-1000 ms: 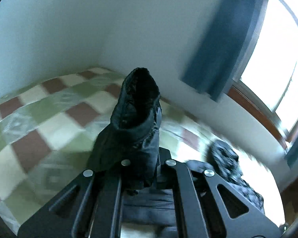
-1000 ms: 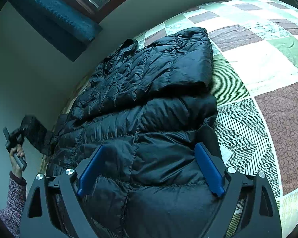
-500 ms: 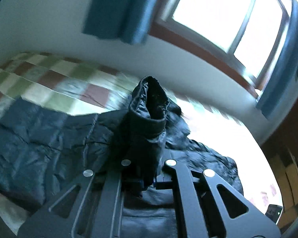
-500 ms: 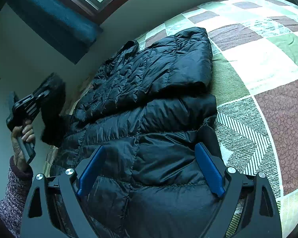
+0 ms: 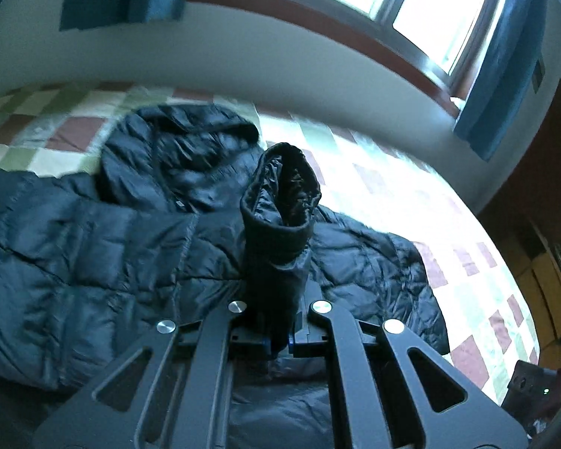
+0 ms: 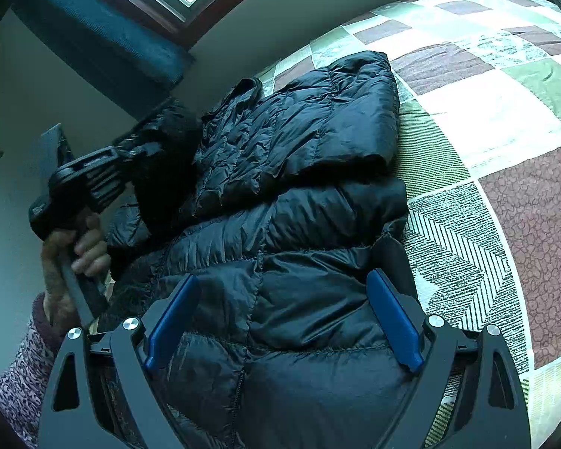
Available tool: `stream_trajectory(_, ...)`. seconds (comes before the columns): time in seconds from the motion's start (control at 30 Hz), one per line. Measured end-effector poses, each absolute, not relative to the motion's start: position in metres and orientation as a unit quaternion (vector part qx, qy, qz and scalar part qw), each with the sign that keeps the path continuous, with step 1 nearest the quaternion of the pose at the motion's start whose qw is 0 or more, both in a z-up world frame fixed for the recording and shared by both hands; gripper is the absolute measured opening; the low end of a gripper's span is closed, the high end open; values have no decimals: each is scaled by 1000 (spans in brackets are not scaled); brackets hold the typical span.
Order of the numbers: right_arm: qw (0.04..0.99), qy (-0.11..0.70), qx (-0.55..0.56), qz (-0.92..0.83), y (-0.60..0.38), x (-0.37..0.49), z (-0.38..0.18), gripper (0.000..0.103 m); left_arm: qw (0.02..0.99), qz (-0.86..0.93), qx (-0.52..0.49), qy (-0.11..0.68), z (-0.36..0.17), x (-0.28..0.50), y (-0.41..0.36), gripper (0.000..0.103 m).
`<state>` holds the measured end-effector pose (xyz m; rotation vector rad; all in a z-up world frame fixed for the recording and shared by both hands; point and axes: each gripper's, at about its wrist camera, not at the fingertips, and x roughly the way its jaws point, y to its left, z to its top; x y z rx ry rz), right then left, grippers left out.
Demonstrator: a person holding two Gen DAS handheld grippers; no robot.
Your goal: Fold large clothes
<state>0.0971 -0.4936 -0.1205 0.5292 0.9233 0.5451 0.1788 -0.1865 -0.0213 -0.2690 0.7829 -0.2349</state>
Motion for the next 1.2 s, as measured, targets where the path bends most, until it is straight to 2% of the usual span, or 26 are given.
stream_trajectory(0.5, 826, 434, 250, 257, -495, 97, -121, 90, 886, -128, -98, 435, -80, 195, -238, 5)
stream_trajectory(0.7, 826, 434, 250, 257, -495, 97, -121, 90, 890, -131, -80, 429, -77, 192, -237, 7)
stream_trajectory(0.8, 826, 434, 250, 257, -495, 98, -121, 90, 892, -130, -74, 427, -71, 187, -235, 13)
stream_trajectory(0.97, 826, 434, 250, 257, -494, 98, -121, 90, 898, -124, -74, 415, -58, 173, -226, 34)
stream_trajectory(1.13, 827, 434, 249, 257, -494, 97, -121, 90, 911, -116, -51, 392, -40, 152, -209, 46)
stream_trajectory(1.2, 827, 435, 247, 256, -494, 97, -120, 90, 916, -108, -38, 383, -33, 143, -198, 47)
